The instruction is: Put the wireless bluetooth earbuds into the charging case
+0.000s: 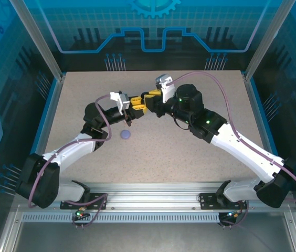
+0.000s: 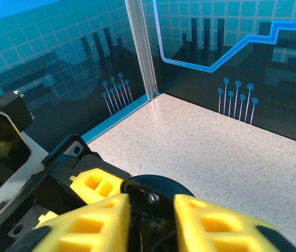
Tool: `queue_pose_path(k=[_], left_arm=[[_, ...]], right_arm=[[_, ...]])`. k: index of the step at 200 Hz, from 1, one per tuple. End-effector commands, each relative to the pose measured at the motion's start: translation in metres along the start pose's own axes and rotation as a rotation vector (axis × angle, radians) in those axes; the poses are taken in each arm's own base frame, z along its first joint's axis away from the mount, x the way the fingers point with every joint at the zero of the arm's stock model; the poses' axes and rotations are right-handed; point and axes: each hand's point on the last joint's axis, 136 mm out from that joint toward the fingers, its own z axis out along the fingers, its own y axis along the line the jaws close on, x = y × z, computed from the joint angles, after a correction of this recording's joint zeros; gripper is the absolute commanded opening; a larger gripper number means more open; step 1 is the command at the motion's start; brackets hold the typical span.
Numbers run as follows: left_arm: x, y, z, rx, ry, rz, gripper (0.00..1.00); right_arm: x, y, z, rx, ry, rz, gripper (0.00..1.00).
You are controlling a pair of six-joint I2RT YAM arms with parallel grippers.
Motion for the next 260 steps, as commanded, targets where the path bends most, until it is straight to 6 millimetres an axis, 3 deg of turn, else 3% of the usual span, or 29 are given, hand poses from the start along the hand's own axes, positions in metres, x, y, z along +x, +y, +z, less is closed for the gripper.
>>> queue_pose_path(k=[1, 38, 94, 127, 152, 174, 209, 260], left_arm=[[-0.036, -0.015, 0.006, 0.051, -0.094, 0.117, 0.00], [-0.032, -0.012, 0.007, 0.043, -0.093, 0.113, 0.00], [-0.028, -0.010, 0.008, 0.037, -0.096, 0.101, 0.00], [-0.024, -0.009, 0.009, 0.035, -0.093, 0.097, 0.00], [-0.020, -0.008, 0.009, 0.034, -0.089, 0.092, 0.00], [-0.017, -0.007, 0.010, 0.035, -0.083, 0.089, 0.00], [-0.013, -0.007, 0.011, 0.038, -0.076, 0.087, 0.00], [-0.009, -0.005, 0.012, 0.033, -0.072, 0.087, 0.00]], right_arm=[[0.004, -0.005, 0.003, 0.021, 0.033, 0.056, 0.40], [-0.025, -0.009, -0.015, 0.034, -0.062, 0.106, 0.56], [-0.052, -0.015, -0.037, 0.033, -0.154, 0.162, 0.67], [-0.059, -0.026, -0.035, 0.038, -0.150, 0.209, 0.68], [-0.059, -0.038, -0.022, 0.067, -0.089, 0.247, 0.67], [-0.057, -0.048, -0.006, 0.098, 0.003, 0.267, 0.61], [-0.044, -0.057, 0.022, 0.105, 0.141, 0.298, 0.38], [-0.023, -0.048, 0.046, 0.047, 0.276, 0.331, 0.16]])
